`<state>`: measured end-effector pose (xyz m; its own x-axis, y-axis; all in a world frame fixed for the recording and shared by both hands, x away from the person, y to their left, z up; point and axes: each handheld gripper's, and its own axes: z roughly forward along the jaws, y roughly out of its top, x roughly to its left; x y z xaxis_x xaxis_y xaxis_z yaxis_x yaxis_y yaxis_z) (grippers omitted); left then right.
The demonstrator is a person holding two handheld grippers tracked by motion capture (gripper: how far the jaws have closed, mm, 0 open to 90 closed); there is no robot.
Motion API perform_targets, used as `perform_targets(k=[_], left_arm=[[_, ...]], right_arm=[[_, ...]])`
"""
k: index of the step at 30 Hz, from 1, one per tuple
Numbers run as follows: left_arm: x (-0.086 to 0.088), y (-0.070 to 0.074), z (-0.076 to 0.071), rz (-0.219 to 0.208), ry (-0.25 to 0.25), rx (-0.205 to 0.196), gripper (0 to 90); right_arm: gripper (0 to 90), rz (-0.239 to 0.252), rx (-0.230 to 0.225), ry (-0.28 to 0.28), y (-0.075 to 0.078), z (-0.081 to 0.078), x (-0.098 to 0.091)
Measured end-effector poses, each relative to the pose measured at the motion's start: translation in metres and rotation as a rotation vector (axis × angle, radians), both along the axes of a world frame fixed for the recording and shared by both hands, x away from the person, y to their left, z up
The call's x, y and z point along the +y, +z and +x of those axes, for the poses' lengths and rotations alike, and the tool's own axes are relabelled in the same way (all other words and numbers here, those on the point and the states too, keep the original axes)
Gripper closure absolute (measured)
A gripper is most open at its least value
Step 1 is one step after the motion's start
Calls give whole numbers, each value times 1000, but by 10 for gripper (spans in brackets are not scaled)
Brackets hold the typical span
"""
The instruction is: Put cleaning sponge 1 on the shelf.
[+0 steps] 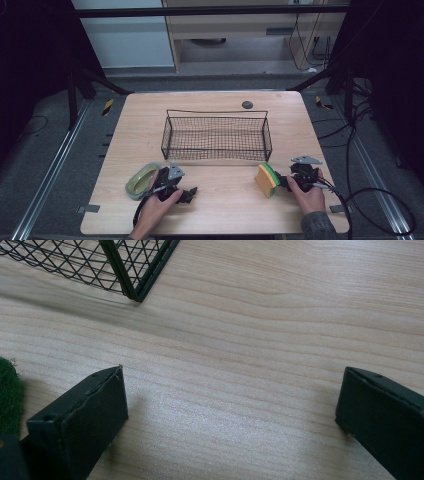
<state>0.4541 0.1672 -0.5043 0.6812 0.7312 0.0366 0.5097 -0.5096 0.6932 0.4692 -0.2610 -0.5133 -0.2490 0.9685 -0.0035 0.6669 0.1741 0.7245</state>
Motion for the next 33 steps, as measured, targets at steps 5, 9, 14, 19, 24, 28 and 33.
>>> perform_targets(k=[5, 9, 14, 19, 24, 28, 33], left_arm=[[-3, 16, -2, 62, -42, 3, 48], [2, 38, -3, 101, -74, 25, 40], [32, 69, 6, 176, -33, 49, 59], [60, 90, 18, 242, 18, 51, 72], [77, 99, 26, 270, 32, 76, 110], [91, 104, 32, 266, 55, 108, 233], [97, 96, 36, 314, 63, 221, 340]], right_arm=[[5, 2, 0, -1, 0, 0, 0], [5, 1, -1, -1, 0, 0, 0], [5, 1, 0, 14, 0, -1, -1], [5, 0, -2, 14, 0, -1, -1], [5, 0, -2, 14, 0, -1, -1], [5, -1, -2, 14, 0, -1, -1], [5, 0, -1, 12, 0, -1, -1]])
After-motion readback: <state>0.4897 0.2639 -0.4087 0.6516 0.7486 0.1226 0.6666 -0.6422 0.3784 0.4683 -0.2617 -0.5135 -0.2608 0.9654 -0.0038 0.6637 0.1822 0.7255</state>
